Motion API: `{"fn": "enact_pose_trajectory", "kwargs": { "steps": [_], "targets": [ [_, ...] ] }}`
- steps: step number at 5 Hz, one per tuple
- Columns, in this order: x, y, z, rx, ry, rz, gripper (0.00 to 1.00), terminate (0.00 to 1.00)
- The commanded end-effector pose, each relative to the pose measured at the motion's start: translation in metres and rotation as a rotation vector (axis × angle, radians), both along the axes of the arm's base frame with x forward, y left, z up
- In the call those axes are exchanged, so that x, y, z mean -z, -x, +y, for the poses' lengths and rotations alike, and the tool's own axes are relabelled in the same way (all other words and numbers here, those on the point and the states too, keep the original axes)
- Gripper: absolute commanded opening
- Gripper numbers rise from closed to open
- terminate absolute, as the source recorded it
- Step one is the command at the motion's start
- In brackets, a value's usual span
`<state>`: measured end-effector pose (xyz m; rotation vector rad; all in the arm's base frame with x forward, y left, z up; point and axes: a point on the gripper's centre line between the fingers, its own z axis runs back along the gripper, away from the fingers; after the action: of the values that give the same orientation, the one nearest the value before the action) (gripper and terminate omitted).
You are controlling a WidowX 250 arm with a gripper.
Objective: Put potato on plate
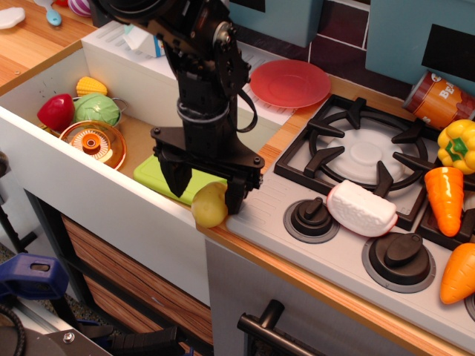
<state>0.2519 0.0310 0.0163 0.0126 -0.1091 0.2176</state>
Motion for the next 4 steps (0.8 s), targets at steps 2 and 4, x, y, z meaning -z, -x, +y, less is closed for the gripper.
{"fn": "enact_pose_trajectory", "kwargs": {
  "steps": [2,4],
  "targets": [
    [0.000,-0.010,-0.001,-0.043,0.009,-0.035,0.00,0.00],
    [-0.053,-0.051,-0.011,0.066,-0.092,-0.190,0.00,0.00]
  ]
}}
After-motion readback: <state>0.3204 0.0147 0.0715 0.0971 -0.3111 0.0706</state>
